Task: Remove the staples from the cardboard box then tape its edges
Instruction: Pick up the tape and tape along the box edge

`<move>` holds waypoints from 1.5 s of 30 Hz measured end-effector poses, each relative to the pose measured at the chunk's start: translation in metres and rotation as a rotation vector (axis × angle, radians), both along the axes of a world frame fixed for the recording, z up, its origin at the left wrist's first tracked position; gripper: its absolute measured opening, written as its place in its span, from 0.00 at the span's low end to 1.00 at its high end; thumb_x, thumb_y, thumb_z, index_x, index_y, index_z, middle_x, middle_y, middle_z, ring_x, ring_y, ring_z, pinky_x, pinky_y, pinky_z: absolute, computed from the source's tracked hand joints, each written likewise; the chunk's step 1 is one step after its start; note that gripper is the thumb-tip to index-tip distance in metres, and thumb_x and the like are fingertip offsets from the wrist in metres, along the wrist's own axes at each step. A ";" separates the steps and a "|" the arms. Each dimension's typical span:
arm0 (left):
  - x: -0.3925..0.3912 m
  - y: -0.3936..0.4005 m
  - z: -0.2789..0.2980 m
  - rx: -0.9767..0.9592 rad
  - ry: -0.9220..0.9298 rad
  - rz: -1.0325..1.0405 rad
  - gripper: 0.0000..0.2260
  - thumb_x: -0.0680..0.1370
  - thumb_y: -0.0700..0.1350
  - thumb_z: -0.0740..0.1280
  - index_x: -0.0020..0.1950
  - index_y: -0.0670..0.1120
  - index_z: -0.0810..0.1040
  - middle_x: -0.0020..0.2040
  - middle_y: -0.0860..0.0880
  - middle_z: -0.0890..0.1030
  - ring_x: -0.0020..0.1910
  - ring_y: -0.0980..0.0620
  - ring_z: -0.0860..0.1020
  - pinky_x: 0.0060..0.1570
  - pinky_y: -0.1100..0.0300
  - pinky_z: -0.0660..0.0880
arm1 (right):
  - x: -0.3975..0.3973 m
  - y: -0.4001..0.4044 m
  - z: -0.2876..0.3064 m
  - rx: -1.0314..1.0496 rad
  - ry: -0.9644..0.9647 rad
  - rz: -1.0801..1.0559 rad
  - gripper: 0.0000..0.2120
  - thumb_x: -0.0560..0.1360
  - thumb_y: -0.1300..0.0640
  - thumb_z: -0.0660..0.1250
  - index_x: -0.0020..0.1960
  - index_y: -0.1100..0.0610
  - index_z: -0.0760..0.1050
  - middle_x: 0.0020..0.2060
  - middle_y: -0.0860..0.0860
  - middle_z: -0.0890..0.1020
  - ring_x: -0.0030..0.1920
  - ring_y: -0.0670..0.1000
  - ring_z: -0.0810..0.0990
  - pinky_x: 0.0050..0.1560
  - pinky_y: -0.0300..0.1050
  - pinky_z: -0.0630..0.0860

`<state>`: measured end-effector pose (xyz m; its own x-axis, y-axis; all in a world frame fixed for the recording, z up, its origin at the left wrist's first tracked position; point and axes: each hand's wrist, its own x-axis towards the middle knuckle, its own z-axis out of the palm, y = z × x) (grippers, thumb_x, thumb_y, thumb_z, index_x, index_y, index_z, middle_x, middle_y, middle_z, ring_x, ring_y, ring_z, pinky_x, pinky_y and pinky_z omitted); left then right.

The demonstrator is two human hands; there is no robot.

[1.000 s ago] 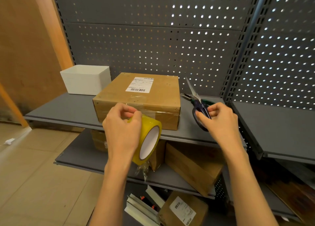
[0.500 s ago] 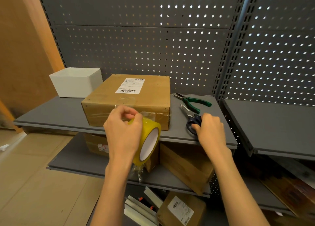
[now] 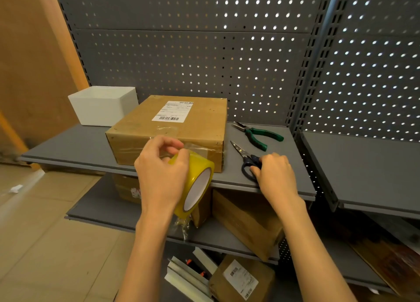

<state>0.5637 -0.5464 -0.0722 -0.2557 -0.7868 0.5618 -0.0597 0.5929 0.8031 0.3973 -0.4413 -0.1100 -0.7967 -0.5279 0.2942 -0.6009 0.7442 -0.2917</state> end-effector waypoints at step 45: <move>0.068 -0.279 -0.019 -0.681 -0.607 -0.055 0.11 0.72 0.47 0.66 0.36 0.39 0.72 0.35 0.43 0.70 0.30 0.47 0.68 0.29 0.58 0.63 | 0.111 -0.114 0.063 -0.447 0.234 0.136 0.10 0.78 0.56 0.62 0.54 0.58 0.79 0.46 0.51 0.79 0.48 0.50 0.76 0.49 0.46 0.74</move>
<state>0.6319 -0.8254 -0.0912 -0.6864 -0.3125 0.6567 -0.3153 0.9416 0.1185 0.5081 -0.5553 -0.0471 -0.6156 -0.4039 0.6767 -0.7706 0.4882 -0.4097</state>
